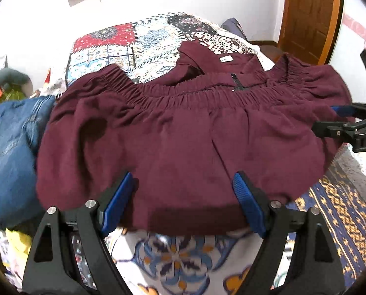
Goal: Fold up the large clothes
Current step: 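Grasp the folded shirt with the left gripper and fold it over again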
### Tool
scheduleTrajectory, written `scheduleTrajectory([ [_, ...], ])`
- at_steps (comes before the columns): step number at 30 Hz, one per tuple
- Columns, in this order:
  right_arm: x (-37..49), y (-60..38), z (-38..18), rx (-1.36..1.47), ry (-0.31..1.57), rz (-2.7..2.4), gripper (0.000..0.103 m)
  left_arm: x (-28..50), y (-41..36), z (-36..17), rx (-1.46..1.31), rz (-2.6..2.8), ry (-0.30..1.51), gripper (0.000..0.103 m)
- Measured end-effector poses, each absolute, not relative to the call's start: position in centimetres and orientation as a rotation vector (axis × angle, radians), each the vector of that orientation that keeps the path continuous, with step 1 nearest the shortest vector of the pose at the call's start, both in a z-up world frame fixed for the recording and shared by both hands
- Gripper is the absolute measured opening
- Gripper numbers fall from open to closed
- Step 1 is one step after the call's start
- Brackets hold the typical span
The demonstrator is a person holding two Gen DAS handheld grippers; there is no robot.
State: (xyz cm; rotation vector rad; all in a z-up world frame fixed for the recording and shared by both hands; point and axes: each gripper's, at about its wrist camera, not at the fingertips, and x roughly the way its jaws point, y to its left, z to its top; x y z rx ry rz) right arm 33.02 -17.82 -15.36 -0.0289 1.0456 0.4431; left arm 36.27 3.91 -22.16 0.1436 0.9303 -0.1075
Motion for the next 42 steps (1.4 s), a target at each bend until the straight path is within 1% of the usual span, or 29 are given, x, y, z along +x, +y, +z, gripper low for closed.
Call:
scheduleTrajectory([
  [7,31.7,-18.7,-15.2,-0.048,1.073,0.386,0.091,34.0,5.4,-22.1,0.078,-0.065,0.968,0.083],
  [10,31.3,-18.9,-14.5,-0.035,1.058,0.391,0.091,33.3,6.9,-21.9,-0.012,-0.051,0.989,0.083],
  [16,31.5,-18.8,-12.6,0.015,0.998,0.382,0.091,32.1,12.1,-21.5,-0.344,-0.026,0.963,0.083],
  [20,31.9,-17.9,-12.4,0.028,0.98,0.384,0.091,32.3,15.2,-23.1,-0.581,-0.044,0.967,0.083],
  [25,32.4,-16.5,-13.8,0.029,1.016,0.401,0.091,33.6,16.9,-25.8,-0.804,-0.098,0.948,0.083],
  [31,32.5,-15.5,-15.6,-0.021,1.049,0.401,0.091,36.2,16.1,-27.9,-0.829,-0.082,0.936,0.083],
  [34,32.6,-15.6,-15.8,-0.024,1.045,0.401,0.095,37.1,15.1,-27.7,-0.81,-0.075,0.898,0.083],
  [36,32.7,-15.7,-15.9,-0.02,1.048,0.402,0.096,37.7,14.3,-27.5,-0.815,-0.054,0.895,0.071],
  [38,32.7,-15.9,-15.8,-0.013,1.05,0.403,0.096,37.8,13.9,-27.3,-0.834,0.002,0.888,0.068],
  [39,32.7,-15.9,-15.7,-0.011,1.051,0.399,0.096,37.8,13.6,-27.1,-0.847,0.032,0.878,0.062],
  [40,32.7,-15.9,-15.7,-0.009,1.053,0.397,0.096,37.7,13.5,-26.9,-0.854,0.051,0.874,0.057],
  [41,32.7,-16.1,-15.6,-0.003,1.057,0.393,0.096,37.5,13.3,-26.6,-0.866,0.059,0.868,0.047],
  [42,32.6,-16.2,-15.4,0.003,1.058,0.391,0.096,37.4,13.2,-26.1,-0.879,0.061,0.861,0.042],
])
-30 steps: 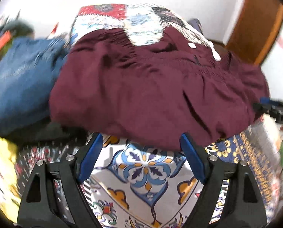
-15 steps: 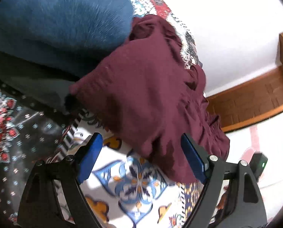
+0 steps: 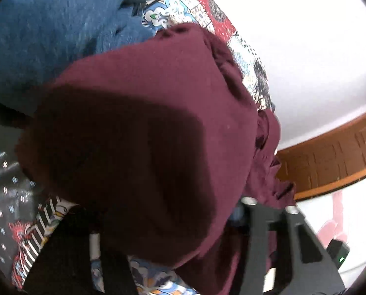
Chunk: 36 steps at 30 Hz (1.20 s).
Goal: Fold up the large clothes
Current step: 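Grasp the folded shirt with the left gripper and fold it over again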
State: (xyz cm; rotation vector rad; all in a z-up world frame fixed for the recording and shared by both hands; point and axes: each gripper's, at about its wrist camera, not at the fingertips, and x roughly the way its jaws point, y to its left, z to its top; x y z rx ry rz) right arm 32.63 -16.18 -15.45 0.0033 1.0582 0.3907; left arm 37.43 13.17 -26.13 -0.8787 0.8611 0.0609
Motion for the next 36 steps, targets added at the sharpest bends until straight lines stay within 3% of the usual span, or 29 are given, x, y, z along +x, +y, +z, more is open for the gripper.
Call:
scheduleTrajectory([
  [8,31.9,-16.8,-12.6,0.025,1.009,0.389,0.096,35.9,11.0,-18.0,-0.847,-0.043,0.729,0.025],
  [19,30.3,-8.7,-9.1,0.028,0.975,0.561,0.096,28.8,13.4,-7.9,-0.641,0.025,0.526,0.023],
  [24,28.8,-2.1,-12.3,0.006,1.042,0.687,0.096,27.3,14.7,-7.8,-0.56,0.126,0.549,0.023],
  [29,29.8,1.5,-16.5,0.009,1.234,0.746,0.098,29.0,13.8,-10.0,-0.502,0.139,0.628,0.023],
  [36,29.6,-5.8,-13.6,0.115,1.169,0.72,0.096,32.5,9.0,-8.3,-0.401,0.078,0.629,0.023],
])
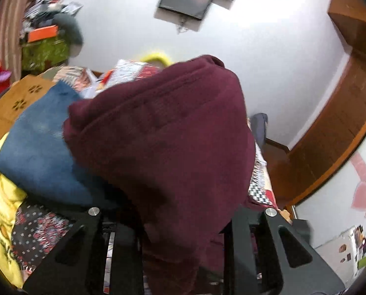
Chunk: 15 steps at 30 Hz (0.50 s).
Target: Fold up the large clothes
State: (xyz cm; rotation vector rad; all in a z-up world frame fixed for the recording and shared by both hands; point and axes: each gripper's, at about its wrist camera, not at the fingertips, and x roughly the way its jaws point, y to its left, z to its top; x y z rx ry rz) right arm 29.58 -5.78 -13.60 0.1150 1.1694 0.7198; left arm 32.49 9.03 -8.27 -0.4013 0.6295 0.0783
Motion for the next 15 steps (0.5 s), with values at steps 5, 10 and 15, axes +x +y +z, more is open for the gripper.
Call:
scheduleTrajectory([
  [5,29.6,-16.7,-11.8,0.198,1.078,0.5,0.096,36.3,0.9,-8.0,-0.265,-0.015,0.646,0.023],
  [10,29.4,-23.9,-12.2,0.224,1.075,0.324,0.096,38.5,-9.2,-12.7,-0.073,-0.117,0.776,0.023],
  [15,28.6,-26.7,-13.0,0.236,1.098,0.255,0.096,38.5,-14.7,-19.8,0.165,-0.164,0.968,0.027],
])
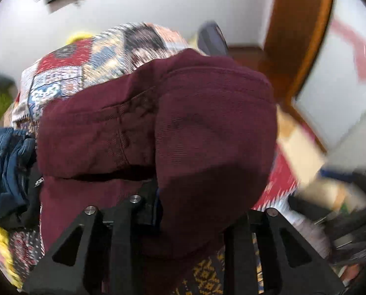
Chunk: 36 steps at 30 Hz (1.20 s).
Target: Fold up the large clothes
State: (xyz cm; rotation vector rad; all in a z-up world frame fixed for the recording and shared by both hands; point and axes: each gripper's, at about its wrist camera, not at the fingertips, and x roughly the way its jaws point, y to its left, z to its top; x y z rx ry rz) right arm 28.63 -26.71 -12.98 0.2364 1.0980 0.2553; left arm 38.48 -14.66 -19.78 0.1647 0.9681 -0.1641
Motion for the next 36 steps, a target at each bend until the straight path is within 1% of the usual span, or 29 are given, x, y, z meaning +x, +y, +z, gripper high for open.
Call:
scheduleTrajectory([
  [1,28.4,-27.1,-13.2,0.239,1.102,0.249,0.096,38.1,-14.8,-20.2,0.209,-0.159,0.968,0.029],
  [2,28.1,-27.5,-13.2,0.242,1.101,0.244,0.096,37.6,-15.2,-20.3,0.25,-0.159,0.963,0.033],
  [3,27.9,-27.7,-13.1,0.247,1.098,0.239,0.096,37.2,-15.4,-20.2,0.268,-0.167,0.962,0.041],
  [4,27.6,-28.3,-13.0,0.251,1.094,0.237,0.096,36.9,-15.7,-19.9,0.27,-0.189,0.971,0.046],
  [6,26.7,-29.8,-12.5,0.256,1.083,0.238,0.096,36.1,-15.1,-18.8,0.2,-0.312,1.009,0.077],
  [8,26.4,-29.8,-11.8,0.253,1.069,0.236,0.096,35.2,-14.5,-17.3,0.139,-0.401,1.009,0.088],
  [14,25.7,-29.2,-9.2,0.248,0.999,0.269,0.096,31.3,-12.0,-13.3,0.178,-0.367,0.912,0.088],
  [20,25.7,-25.4,-6.5,0.177,0.92,0.351,0.096,30.9,-5.4,-11.9,0.125,-0.213,0.868,0.089],
  [24,26.7,-21.5,-5.3,0.104,0.879,0.429,0.096,32.7,-0.3,-12.7,0.072,-0.095,0.891,0.089],
  [28,28.4,-17.0,-5.5,0.006,0.879,0.497,0.096,33.6,3.5,-14.1,-0.007,-0.058,0.924,0.089],
  [30,29.2,-14.8,-5.9,-0.044,0.889,0.527,0.097,34.1,4.4,-15.2,-0.029,-0.049,0.943,0.089],
  [32,30.0,-12.8,-6.5,-0.117,0.883,0.508,0.103,34.4,4.6,-16.6,-0.05,-0.056,0.972,0.089],
  [34,30.5,-11.4,-6.8,-0.19,0.854,0.498,0.103,34.9,4.7,-18.3,-0.054,-0.065,1.012,0.089],
  [36,31.4,-10.3,-7.3,-0.264,0.859,0.492,0.103,34.5,4.6,-19.1,-0.067,-0.079,1.007,0.094],
])
